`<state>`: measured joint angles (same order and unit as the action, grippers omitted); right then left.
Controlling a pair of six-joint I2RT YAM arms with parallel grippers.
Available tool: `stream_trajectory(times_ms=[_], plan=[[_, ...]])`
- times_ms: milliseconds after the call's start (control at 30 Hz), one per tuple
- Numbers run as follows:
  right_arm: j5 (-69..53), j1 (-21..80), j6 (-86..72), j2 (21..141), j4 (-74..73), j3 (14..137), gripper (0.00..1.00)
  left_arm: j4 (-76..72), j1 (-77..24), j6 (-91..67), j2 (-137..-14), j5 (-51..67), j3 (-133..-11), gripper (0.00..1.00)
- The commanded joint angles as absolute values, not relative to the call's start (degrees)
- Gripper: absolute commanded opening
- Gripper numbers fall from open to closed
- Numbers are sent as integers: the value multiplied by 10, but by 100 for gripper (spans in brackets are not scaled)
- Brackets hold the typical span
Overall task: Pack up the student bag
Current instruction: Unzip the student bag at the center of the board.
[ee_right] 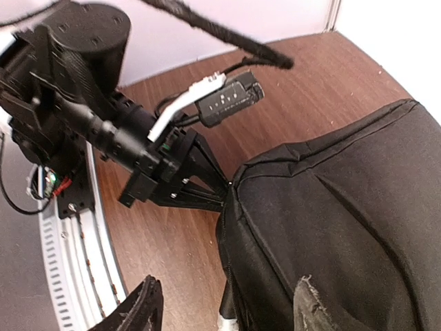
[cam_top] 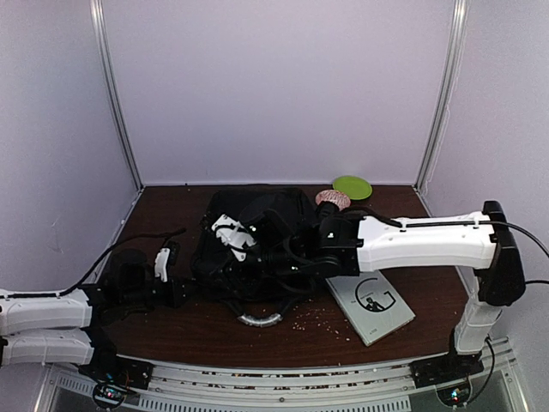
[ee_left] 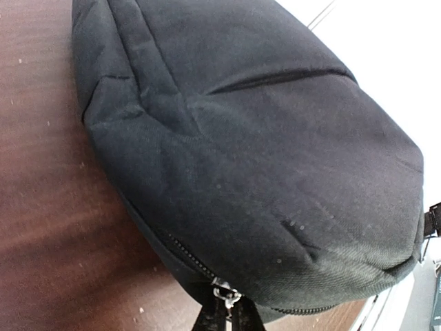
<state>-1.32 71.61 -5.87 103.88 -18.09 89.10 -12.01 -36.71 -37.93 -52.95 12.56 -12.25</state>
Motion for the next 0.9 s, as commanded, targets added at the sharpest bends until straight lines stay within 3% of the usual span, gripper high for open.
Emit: stream_trajectory(times_ms=[0,367,633,767,867], plan=[[-6,716,-22,1078,-232,945,64,-146,-384,-398,-511,122,-101,0],[48,733,30,1167,-282,1027,63,-122,-395,-401,-476,115,-98,0],[117,736,44,1213,-304,1067,54,-89,-395,-398,-450,109,-99,0],[124,736,44,1220,-305,1072,32,-78,-395,-396,-445,109,-101,0],[128,737,46,1210,-297,1061,4,-65,-395,-394,-439,104,-103,0]])
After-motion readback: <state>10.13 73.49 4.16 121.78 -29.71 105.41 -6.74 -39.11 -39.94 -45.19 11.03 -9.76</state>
